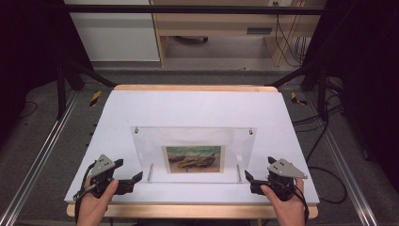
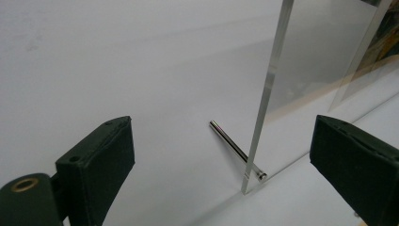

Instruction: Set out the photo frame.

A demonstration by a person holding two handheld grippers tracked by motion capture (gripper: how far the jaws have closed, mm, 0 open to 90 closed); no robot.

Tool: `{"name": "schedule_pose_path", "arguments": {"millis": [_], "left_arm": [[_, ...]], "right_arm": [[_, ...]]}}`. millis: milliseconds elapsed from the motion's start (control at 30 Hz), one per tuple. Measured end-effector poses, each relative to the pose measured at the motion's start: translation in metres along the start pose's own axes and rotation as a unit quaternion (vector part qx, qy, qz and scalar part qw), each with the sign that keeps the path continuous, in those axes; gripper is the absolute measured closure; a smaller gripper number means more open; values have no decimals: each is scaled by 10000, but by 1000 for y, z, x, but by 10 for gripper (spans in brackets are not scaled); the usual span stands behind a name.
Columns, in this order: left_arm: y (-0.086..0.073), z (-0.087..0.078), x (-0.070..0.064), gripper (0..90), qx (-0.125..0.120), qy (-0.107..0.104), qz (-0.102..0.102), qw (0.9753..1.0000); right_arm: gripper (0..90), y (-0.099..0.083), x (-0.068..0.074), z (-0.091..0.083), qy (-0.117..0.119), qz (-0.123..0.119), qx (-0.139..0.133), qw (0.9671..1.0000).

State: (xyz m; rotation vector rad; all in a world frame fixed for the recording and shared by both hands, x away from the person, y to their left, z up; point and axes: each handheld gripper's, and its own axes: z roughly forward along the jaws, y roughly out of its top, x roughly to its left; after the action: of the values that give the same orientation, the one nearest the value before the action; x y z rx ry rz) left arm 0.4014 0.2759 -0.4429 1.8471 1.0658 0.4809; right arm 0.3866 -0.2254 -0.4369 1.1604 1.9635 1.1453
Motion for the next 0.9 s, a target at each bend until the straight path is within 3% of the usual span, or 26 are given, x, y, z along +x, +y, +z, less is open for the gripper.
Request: {"name": "schedule_pose_path", "arguments": {"millis": [167, 500, 733, 900], "left_arm": [[0, -2, 4, 74, 2, 133, 156, 9998], [-2, -7, 20, 85, -59, 468, 95, 9988], [-4, -8, 32, 106, -31, 994, 175, 9949], [-6, -10, 42, 106, -48, 1252, 204, 9919]], "right_arm": [[76, -4, -7, -4, -121, 33, 23, 9999], [78, -9, -21, -10, -295, 192, 60, 9994], [82, -12, -27, -11, -407, 305, 106, 9986], [85, -14, -31, -11, -496, 345, 157, 9980]]}}
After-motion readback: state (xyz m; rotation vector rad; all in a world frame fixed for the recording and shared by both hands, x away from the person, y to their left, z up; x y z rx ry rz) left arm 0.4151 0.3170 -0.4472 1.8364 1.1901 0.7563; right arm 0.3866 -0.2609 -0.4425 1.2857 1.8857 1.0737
